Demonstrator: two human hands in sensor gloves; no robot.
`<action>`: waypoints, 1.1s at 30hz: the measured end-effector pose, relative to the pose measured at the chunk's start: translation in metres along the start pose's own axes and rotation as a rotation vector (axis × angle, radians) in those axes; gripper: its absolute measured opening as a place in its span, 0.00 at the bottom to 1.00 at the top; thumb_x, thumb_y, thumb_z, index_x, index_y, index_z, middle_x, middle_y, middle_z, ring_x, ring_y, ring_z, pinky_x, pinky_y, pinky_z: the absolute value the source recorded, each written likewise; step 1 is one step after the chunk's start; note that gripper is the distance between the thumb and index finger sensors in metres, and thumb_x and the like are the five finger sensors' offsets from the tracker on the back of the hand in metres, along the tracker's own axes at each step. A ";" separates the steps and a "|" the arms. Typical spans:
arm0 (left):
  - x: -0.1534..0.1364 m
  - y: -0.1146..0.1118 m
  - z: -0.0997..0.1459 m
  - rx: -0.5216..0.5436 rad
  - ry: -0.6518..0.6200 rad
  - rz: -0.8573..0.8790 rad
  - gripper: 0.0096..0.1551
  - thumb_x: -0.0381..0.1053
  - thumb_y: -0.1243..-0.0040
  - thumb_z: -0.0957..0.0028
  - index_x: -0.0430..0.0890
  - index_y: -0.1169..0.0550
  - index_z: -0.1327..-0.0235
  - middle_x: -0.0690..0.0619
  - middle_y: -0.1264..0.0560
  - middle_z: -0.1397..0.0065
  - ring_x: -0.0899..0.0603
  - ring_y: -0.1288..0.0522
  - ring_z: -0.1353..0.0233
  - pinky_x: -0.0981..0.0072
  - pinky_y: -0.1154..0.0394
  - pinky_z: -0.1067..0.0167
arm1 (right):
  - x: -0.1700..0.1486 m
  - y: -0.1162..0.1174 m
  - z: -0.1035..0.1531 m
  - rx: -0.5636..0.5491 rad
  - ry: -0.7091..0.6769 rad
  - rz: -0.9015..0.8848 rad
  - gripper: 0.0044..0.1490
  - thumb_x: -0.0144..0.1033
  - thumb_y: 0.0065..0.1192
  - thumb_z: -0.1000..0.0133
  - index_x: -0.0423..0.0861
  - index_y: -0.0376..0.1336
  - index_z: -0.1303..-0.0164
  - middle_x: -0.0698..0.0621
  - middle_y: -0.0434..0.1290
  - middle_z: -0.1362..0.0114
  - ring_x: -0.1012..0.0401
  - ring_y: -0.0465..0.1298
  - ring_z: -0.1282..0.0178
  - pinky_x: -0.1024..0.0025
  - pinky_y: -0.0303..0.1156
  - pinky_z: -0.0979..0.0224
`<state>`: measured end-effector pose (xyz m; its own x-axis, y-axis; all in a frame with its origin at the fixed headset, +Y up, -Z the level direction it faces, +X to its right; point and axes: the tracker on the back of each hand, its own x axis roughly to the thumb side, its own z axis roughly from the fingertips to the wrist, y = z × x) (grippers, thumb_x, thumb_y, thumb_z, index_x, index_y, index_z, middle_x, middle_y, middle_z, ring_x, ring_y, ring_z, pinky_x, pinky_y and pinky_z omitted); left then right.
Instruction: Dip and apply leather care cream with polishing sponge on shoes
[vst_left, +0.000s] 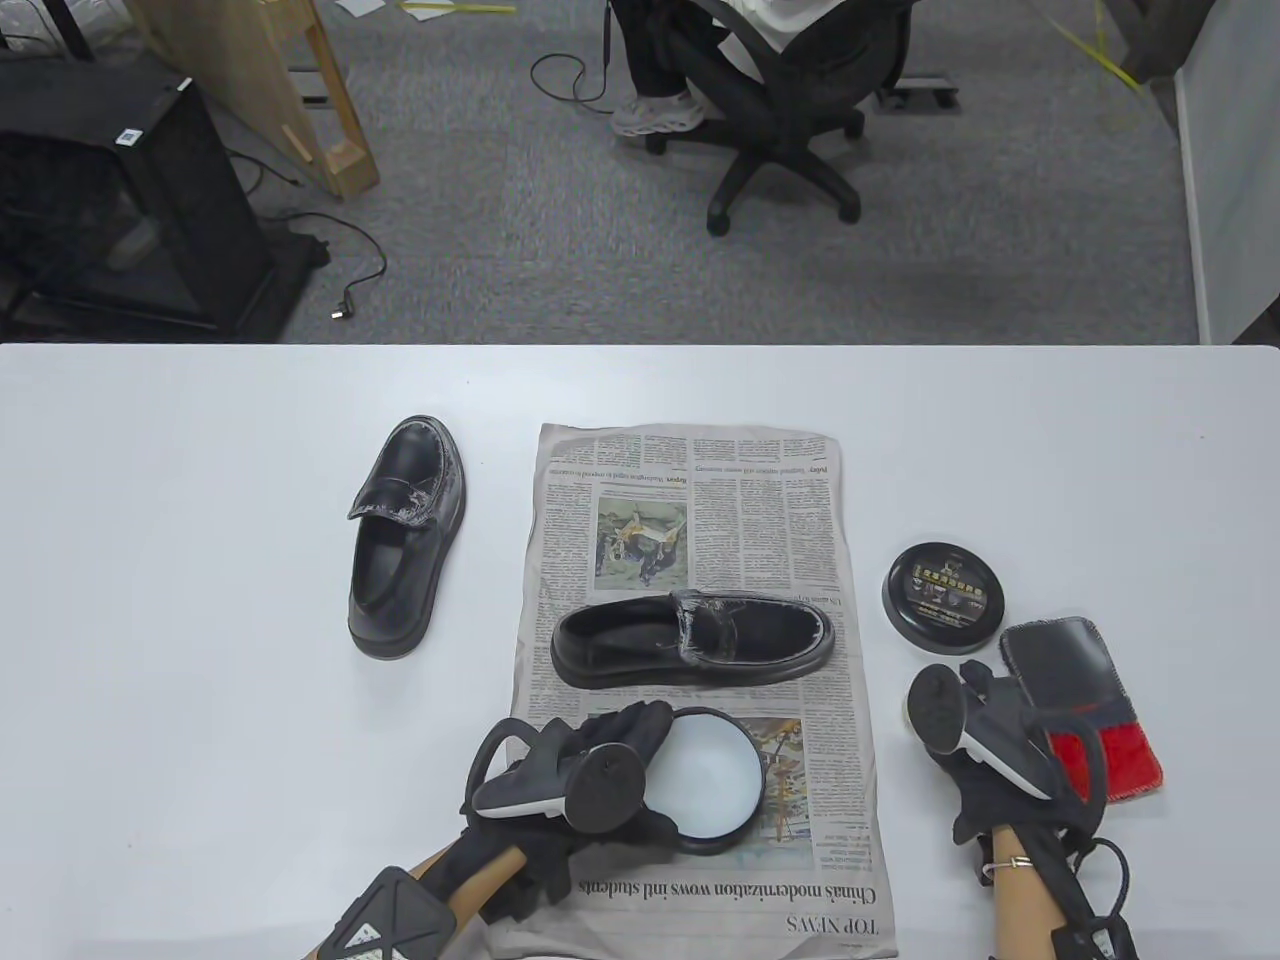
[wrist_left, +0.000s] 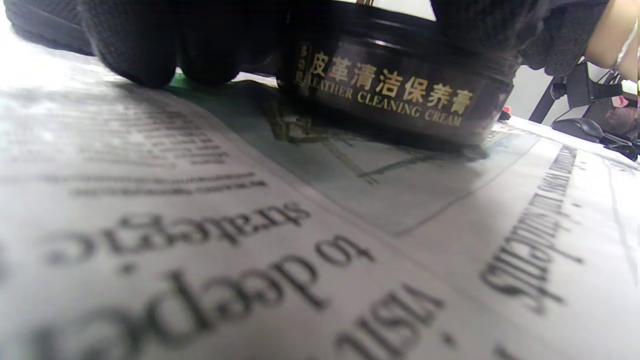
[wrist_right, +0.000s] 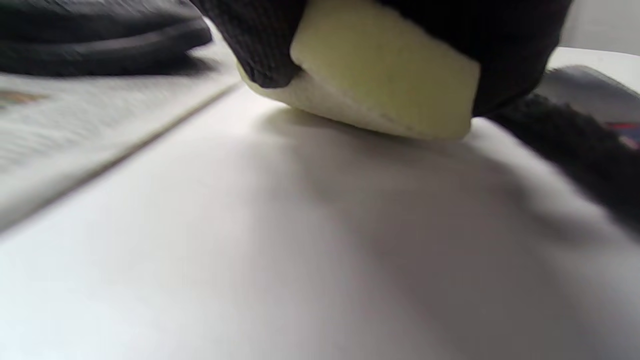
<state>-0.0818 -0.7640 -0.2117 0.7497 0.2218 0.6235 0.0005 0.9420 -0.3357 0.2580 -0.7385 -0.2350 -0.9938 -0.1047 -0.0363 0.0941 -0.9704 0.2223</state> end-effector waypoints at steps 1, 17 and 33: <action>0.000 0.001 -0.001 -0.020 -0.008 0.013 0.64 0.71 0.47 0.49 0.35 0.52 0.12 0.31 0.42 0.12 0.27 0.37 0.20 0.33 0.33 0.30 | 0.008 -0.008 0.006 -0.048 -0.053 -0.031 0.32 0.46 0.58 0.39 0.53 0.59 0.23 0.41 0.62 0.16 0.40 0.67 0.21 0.49 0.76 0.28; -0.001 0.002 -0.003 -0.042 -0.006 0.012 0.63 0.70 0.46 0.49 0.36 0.52 0.12 0.31 0.42 0.12 0.27 0.37 0.20 0.32 0.33 0.30 | 0.180 0.004 0.072 -0.235 -0.743 0.187 0.33 0.45 0.49 0.36 0.51 0.53 0.20 0.48 0.59 0.15 0.47 0.60 0.15 0.46 0.63 0.20; 0.004 0.006 -0.004 -0.053 0.024 -0.081 0.63 0.72 0.48 0.51 0.37 0.50 0.12 0.33 0.36 0.14 0.28 0.34 0.21 0.33 0.31 0.32 | 0.180 -0.007 0.068 -0.045 -0.798 0.054 0.28 0.44 0.46 0.33 0.47 0.61 0.25 0.46 0.68 0.22 0.46 0.65 0.20 0.45 0.62 0.20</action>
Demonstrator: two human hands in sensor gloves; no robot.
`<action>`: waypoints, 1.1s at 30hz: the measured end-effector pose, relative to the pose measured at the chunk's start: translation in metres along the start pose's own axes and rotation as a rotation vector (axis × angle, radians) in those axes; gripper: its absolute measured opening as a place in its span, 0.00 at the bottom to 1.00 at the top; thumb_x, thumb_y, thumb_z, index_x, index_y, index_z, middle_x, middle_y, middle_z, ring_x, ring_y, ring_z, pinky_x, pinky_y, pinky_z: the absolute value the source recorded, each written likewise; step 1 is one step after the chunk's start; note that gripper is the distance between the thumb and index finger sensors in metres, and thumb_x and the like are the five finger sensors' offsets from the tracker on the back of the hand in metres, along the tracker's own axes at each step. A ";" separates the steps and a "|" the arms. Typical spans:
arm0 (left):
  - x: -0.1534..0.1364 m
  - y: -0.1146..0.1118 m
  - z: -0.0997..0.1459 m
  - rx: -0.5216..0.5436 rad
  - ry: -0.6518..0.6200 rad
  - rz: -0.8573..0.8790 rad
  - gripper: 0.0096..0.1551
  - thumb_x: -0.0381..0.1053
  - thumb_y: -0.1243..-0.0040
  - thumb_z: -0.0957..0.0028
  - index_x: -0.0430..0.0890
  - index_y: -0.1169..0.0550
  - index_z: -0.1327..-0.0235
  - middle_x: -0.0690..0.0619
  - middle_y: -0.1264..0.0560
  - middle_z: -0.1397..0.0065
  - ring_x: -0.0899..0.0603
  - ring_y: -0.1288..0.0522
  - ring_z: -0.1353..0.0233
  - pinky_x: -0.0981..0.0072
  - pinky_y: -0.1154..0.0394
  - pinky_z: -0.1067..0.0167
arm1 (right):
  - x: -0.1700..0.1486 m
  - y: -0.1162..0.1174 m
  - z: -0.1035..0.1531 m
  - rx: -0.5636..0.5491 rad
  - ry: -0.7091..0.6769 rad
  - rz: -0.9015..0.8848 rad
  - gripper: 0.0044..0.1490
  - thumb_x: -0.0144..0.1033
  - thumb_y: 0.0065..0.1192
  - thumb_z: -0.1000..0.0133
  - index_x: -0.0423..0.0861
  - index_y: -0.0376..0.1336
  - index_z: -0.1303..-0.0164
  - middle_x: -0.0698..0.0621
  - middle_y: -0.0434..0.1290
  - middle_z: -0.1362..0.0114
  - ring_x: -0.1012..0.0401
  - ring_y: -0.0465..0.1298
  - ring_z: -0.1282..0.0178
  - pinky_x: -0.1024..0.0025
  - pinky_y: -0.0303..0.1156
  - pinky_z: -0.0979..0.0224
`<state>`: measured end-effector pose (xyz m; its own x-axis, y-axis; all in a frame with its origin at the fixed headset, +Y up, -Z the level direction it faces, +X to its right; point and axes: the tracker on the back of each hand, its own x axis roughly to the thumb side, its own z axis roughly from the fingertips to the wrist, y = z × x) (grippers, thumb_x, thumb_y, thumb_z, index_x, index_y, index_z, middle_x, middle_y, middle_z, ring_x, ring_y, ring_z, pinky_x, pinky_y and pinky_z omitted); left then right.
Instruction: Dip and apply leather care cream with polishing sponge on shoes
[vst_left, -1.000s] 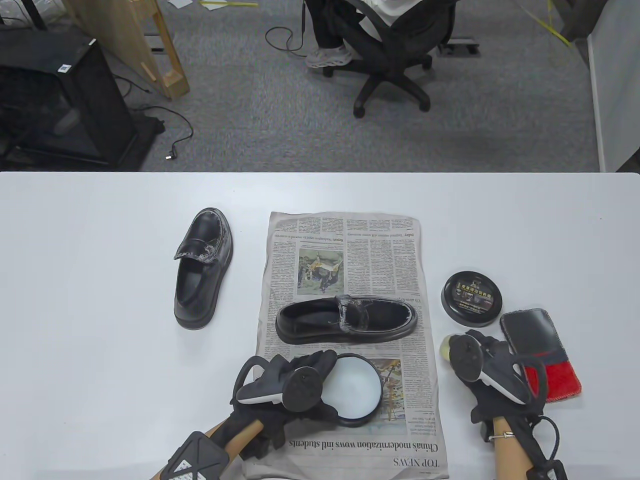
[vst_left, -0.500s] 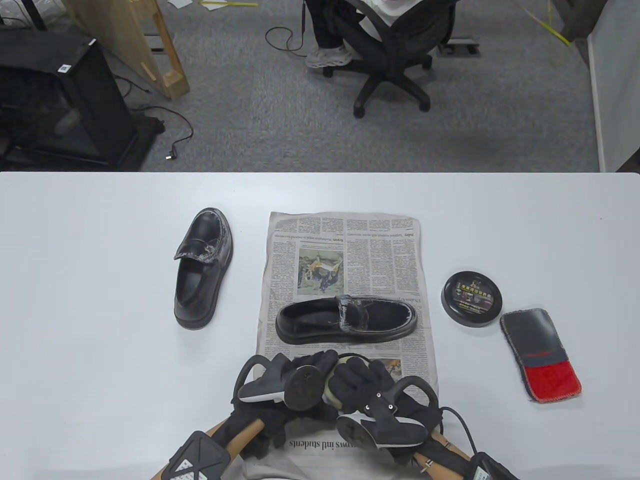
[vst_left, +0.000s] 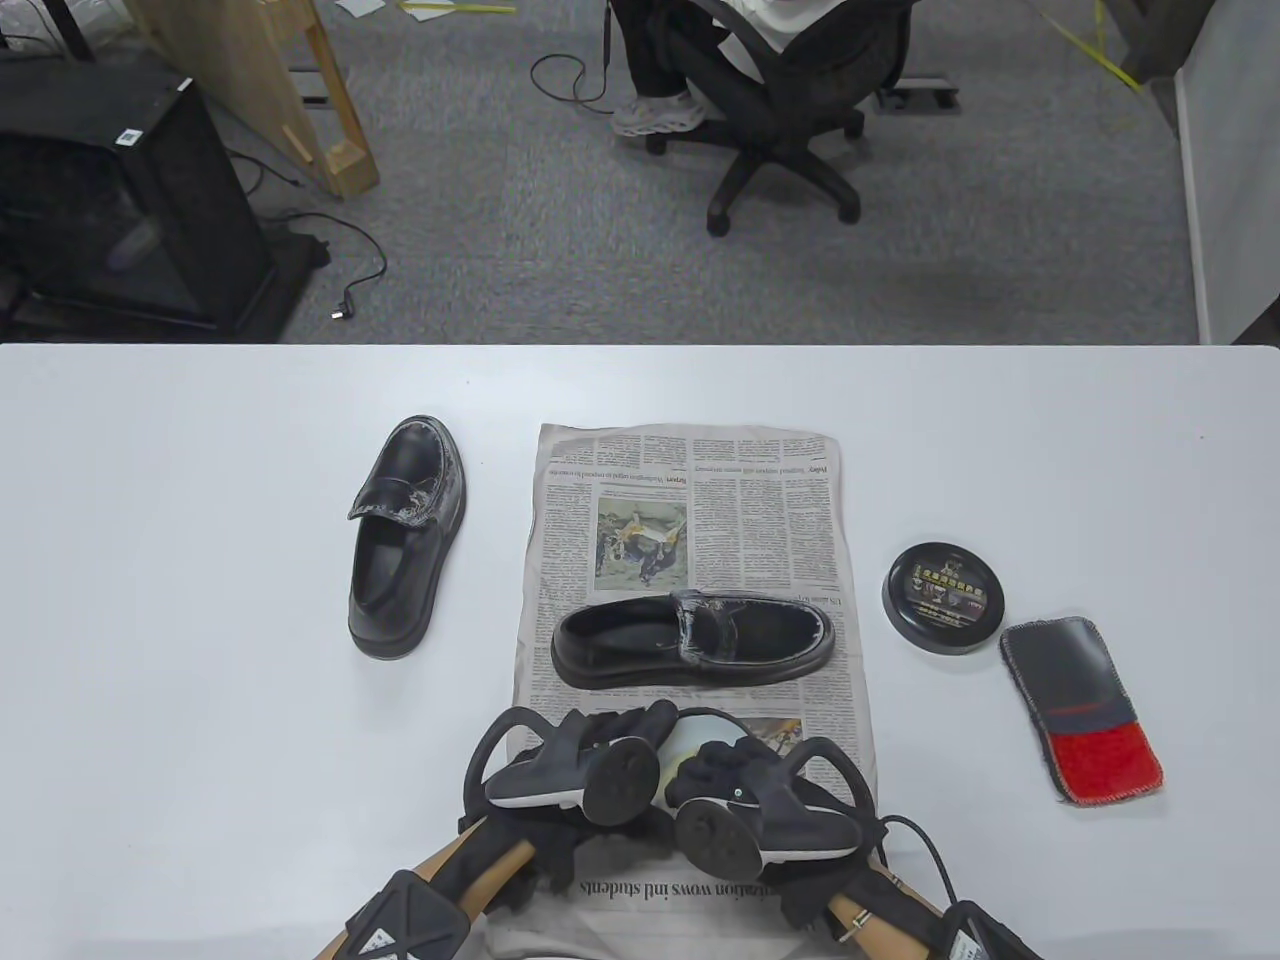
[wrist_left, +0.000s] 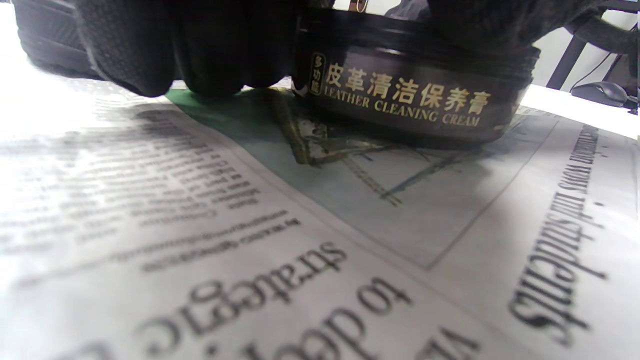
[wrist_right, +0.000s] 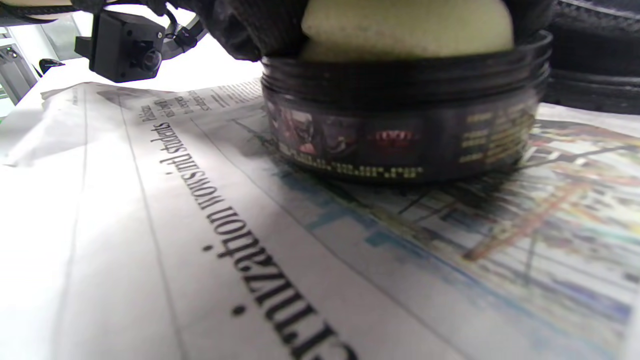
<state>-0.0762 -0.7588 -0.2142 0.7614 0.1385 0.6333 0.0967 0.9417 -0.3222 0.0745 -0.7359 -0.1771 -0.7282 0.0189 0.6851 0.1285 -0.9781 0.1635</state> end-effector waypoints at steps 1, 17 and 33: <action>0.000 0.000 0.000 0.000 -0.001 0.008 0.63 0.72 0.48 0.51 0.37 0.51 0.12 0.33 0.36 0.14 0.28 0.34 0.21 0.33 0.31 0.32 | -0.001 0.001 0.001 -0.002 0.003 -0.009 0.28 0.44 0.46 0.33 0.47 0.61 0.25 0.46 0.67 0.22 0.46 0.65 0.19 0.46 0.62 0.20; -0.015 0.078 0.028 0.439 0.262 -0.093 0.51 0.67 0.43 0.46 0.46 0.41 0.12 0.38 0.38 0.11 0.31 0.36 0.18 0.35 0.33 0.27 | -0.082 -0.054 0.053 -0.535 0.304 -0.316 0.30 0.42 0.46 0.32 0.47 0.56 0.19 0.44 0.62 0.17 0.44 0.66 0.19 0.46 0.64 0.21; -0.063 0.046 -0.040 0.213 0.453 -0.067 0.54 0.69 0.37 0.54 0.53 0.42 0.14 0.46 0.33 0.15 0.37 0.31 0.21 0.46 0.27 0.28 | -0.144 -0.003 -0.013 -0.189 0.568 -0.096 0.28 0.41 0.44 0.32 0.52 0.52 0.20 0.48 0.55 0.12 0.44 0.58 0.13 0.42 0.59 0.19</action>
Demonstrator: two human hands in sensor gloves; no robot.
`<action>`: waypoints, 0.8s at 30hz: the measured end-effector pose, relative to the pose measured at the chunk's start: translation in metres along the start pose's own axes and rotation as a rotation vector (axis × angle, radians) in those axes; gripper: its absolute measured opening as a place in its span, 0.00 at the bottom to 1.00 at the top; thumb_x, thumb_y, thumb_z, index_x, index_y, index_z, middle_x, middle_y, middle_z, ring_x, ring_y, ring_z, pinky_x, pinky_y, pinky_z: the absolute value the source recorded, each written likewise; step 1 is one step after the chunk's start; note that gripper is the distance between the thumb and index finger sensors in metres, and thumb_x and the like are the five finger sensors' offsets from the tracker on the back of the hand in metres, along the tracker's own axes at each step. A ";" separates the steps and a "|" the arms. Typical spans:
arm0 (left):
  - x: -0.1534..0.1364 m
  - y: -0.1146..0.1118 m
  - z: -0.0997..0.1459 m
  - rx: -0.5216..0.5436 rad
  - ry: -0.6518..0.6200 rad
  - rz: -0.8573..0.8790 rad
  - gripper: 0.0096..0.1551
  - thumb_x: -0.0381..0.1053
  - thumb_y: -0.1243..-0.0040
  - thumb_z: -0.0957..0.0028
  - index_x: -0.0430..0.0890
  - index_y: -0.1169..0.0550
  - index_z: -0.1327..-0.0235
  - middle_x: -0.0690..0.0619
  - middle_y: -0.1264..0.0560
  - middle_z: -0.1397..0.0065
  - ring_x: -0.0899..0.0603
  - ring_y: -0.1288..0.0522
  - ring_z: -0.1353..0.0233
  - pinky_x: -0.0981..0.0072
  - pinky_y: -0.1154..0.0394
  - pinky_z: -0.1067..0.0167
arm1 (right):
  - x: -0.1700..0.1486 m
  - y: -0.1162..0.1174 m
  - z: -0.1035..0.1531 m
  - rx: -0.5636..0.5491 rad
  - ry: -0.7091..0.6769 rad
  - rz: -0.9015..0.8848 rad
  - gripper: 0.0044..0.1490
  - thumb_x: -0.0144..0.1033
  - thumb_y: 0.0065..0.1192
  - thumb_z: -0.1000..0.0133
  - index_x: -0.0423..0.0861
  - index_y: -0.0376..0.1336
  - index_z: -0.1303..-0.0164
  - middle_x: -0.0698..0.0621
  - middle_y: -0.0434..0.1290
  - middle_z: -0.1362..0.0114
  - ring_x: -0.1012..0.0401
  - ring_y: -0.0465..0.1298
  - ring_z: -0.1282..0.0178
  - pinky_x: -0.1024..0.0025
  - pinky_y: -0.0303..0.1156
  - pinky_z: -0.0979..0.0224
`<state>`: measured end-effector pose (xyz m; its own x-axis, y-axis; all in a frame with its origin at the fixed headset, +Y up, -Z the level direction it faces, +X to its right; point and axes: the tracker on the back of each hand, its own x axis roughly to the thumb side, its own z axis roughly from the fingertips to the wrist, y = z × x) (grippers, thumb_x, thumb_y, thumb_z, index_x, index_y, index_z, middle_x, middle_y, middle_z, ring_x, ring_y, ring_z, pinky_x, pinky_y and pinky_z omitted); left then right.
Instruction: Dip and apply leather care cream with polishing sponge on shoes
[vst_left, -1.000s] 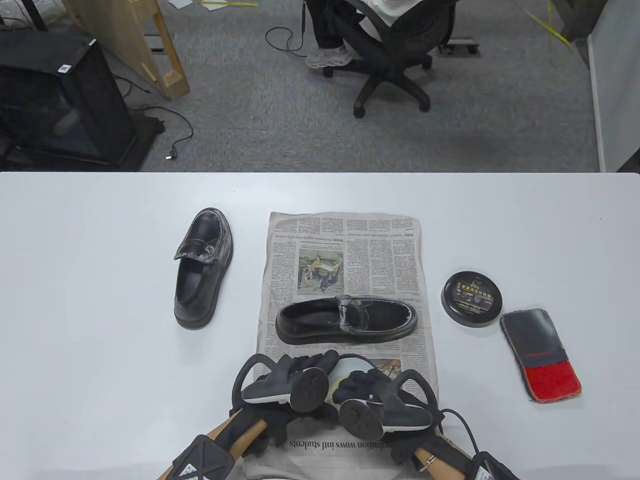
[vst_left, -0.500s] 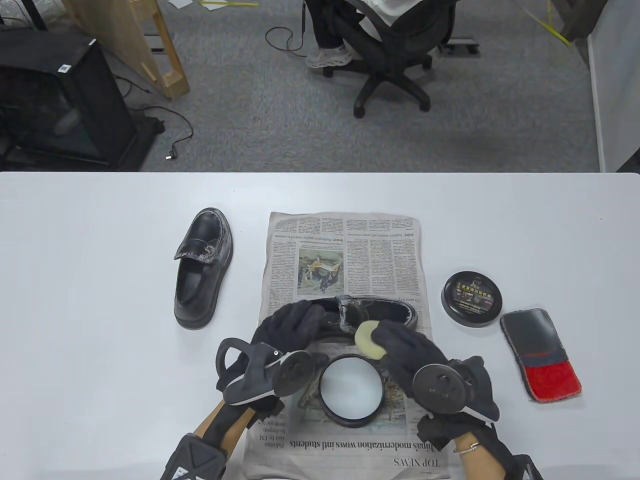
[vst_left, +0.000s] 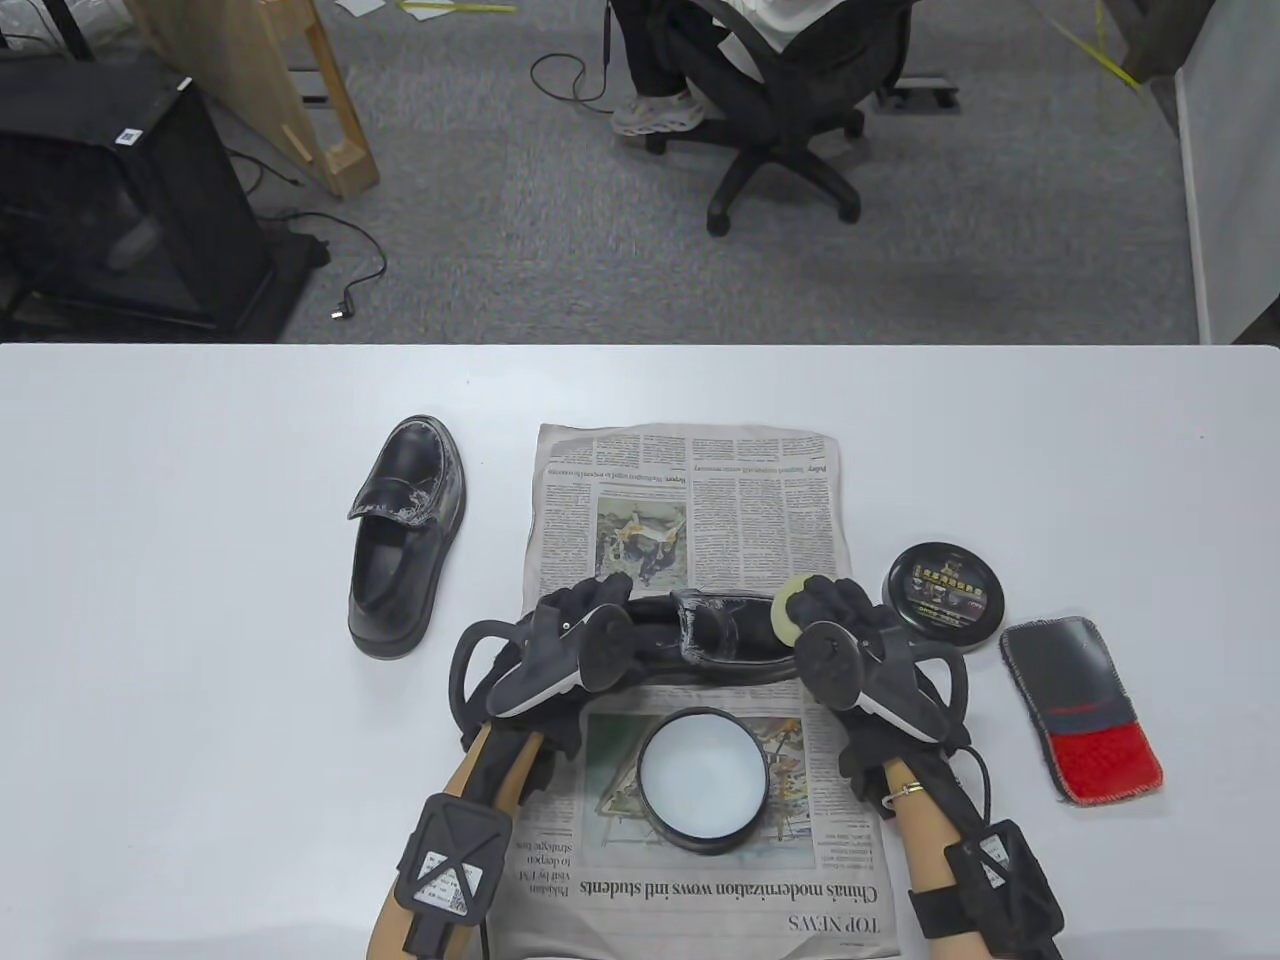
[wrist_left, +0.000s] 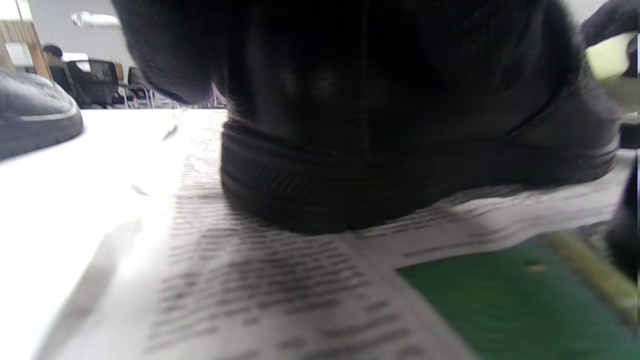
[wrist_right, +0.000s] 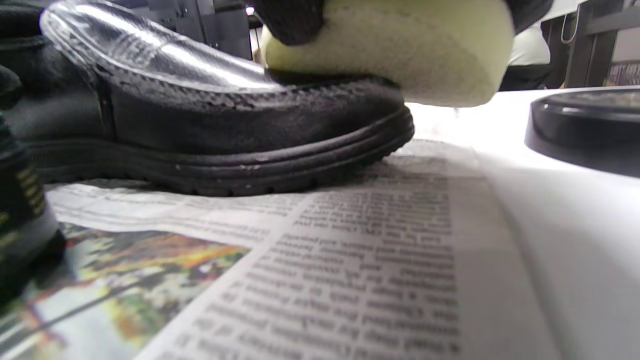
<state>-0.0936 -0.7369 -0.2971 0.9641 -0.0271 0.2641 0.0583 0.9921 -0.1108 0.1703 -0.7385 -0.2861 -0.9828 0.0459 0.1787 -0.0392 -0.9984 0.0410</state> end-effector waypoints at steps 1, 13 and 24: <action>0.001 -0.001 0.000 0.013 0.011 -0.031 0.54 0.69 0.37 0.56 0.55 0.41 0.15 0.47 0.32 0.16 0.38 0.30 0.21 0.48 0.26 0.28 | -0.001 0.001 0.000 -0.017 0.009 0.012 0.27 0.42 0.44 0.32 0.53 0.52 0.20 0.48 0.55 0.13 0.45 0.59 0.14 0.43 0.60 0.19; 0.002 -0.004 -0.002 0.058 0.058 -0.054 0.49 0.70 0.36 0.60 0.57 0.33 0.21 0.53 0.26 0.21 0.44 0.25 0.26 0.57 0.22 0.33 | 0.004 -0.006 0.019 0.007 -0.003 0.218 0.28 0.39 0.50 0.33 0.44 0.56 0.23 0.40 0.63 0.19 0.45 0.71 0.23 0.54 0.72 0.26; 0.002 -0.005 -0.002 0.057 0.022 -0.050 0.48 0.70 0.36 0.60 0.58 0.32 0.23 0.53 0.26 0.21 0.44 0.26 0.25 0.56 0.23 0.30 | 0.032 -0.006 0.015 -0.108 -0.107 0.127 0.29 0.39 0.47 0.33 0.47 0.54 0.20 0.45 0.60 0.16 0.48 0.65 0.18 0.56 0.67 0.22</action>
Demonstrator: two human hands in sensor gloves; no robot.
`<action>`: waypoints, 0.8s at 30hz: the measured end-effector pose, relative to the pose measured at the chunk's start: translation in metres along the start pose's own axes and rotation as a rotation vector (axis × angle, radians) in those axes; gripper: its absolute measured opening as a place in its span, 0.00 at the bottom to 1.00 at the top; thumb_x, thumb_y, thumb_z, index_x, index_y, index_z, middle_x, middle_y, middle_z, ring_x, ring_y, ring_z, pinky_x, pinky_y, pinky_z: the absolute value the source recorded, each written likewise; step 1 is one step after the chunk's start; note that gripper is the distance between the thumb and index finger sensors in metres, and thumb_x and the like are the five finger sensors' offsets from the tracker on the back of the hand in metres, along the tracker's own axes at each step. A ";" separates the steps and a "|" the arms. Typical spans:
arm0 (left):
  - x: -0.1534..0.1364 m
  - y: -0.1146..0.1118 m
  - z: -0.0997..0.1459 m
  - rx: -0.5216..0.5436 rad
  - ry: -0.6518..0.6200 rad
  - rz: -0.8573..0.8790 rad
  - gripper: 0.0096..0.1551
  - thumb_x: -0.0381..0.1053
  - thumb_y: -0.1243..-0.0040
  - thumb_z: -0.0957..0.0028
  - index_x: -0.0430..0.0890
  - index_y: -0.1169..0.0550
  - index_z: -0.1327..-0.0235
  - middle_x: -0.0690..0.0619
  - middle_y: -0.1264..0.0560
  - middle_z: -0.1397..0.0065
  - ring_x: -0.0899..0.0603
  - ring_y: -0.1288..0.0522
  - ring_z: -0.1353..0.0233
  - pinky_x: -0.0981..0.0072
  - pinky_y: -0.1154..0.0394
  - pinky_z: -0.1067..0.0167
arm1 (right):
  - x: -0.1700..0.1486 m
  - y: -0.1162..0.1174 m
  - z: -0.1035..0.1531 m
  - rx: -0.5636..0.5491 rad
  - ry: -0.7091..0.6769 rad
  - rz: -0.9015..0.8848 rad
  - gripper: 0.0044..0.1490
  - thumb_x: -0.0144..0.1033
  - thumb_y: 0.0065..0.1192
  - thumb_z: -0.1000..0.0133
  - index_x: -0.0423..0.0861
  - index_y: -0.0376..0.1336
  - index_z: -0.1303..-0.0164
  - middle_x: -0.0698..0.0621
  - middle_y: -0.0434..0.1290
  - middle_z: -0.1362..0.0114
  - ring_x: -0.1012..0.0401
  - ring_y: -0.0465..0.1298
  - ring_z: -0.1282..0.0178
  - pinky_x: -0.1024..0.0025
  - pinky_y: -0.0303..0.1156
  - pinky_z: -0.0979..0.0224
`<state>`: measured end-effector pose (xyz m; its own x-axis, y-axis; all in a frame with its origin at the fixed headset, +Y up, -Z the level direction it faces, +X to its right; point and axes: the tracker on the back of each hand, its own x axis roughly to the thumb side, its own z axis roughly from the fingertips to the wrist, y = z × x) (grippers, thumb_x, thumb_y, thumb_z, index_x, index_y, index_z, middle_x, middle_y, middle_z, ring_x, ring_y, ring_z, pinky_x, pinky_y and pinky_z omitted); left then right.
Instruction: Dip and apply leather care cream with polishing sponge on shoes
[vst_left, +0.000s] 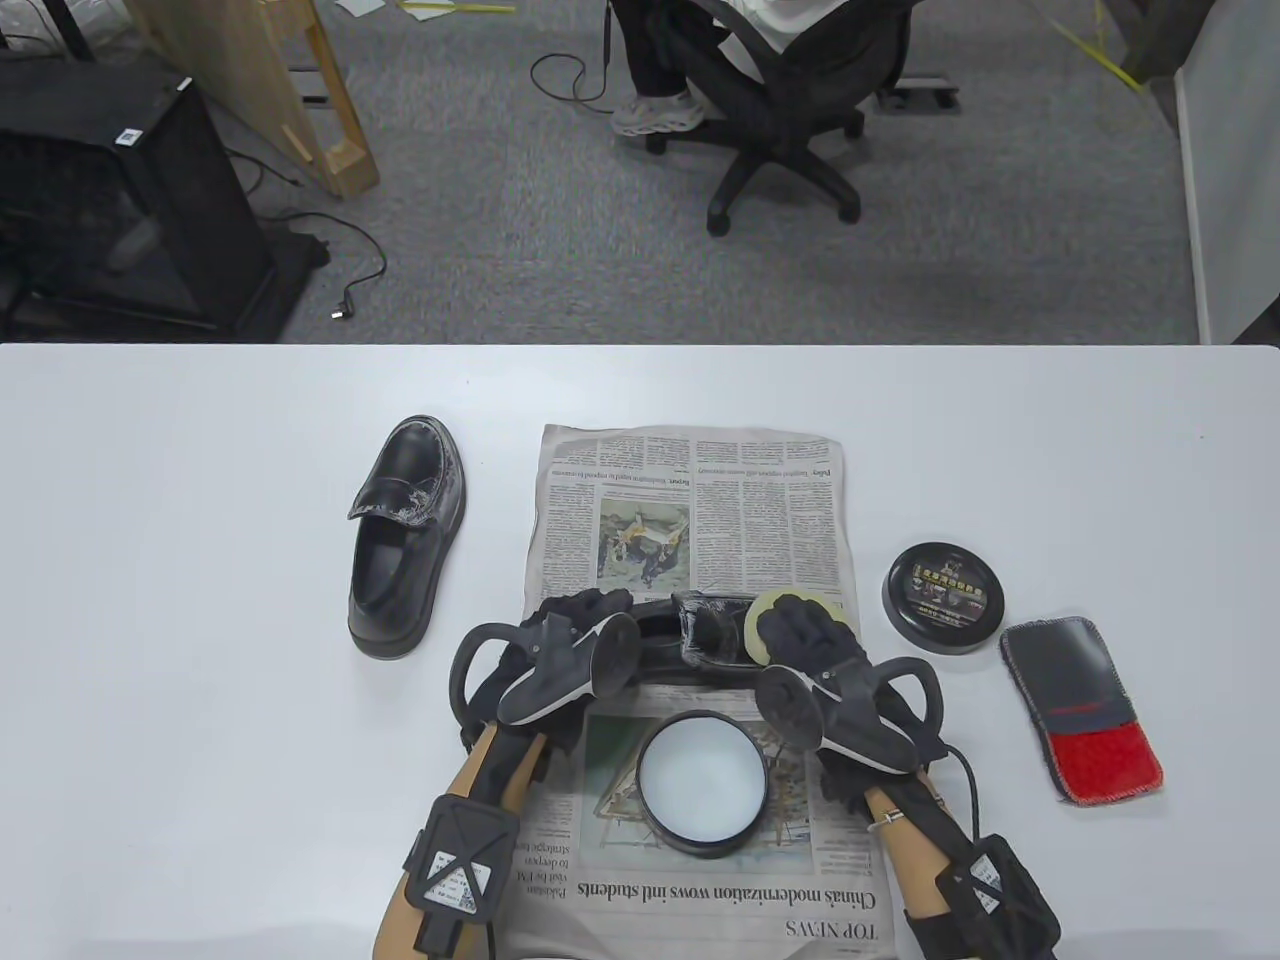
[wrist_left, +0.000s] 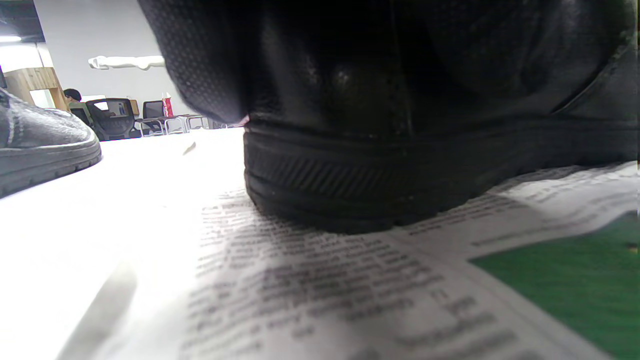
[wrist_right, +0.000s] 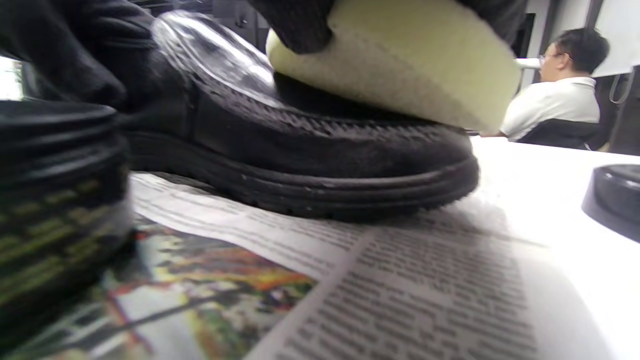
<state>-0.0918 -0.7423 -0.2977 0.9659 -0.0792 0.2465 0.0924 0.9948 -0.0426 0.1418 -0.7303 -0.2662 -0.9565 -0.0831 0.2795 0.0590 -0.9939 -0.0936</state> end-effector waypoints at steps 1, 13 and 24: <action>0.000 0.000 0.000 0.003 0.001 -0.006 0.48 0.70 0.36 0.60 0.58 0.32 0.23 0.53 0.26 0.21 0.44 0.26 0.25 0.57 0.23 0.30 | -0.004 0.002 -0.002 -0.007 0.020 0.012 0.29 0.39 0.47 0.33 0.47 0.54 0.20 0.46 0.60 0.16 0.48 0.66 0.18 0.57 0.67 0.22; -0.001 0.000 0.001 0.013 0.000 0.008 0.49 0.71 0.36 0.61 0.58 0.33 0.22 0.53 0.27 0.20 0.44 0.26 0.25 0.58 0.23 0.30 | -0.011 -0.002 0.013 0.020 0.030 0.228 0.30 0.39 0.50 0.34 0.41 0.59 0.23 0.41 0.70 0.24 0.48 0.78 0.30 0.60 0.76 0.30; -0.001 -0.001 0.001 0.019 -0.012 0.006 0.47 0.70 0.36 0.60 0.59 0.31 0.24 0.54 0.27 0.20 0.44 0.26 0.24 0.57 0.23 0.30 | -0.014 0.012 -0.002 0.022 0.086 0.071 0.31 0.38 0.47 0.33 0.49 0.50 0.18 0.45 0.58 0.15 0.47 0.65 0.18 0.55 0.68 0.22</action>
<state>-0.0930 -0.7434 -0.2968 0.9635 -0.0722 0.2577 0.0815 0.9963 -0.0258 0.1555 -0.7409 -0.2734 -0.9708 -0.1472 0.1896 0.1323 -0.9872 -0.0893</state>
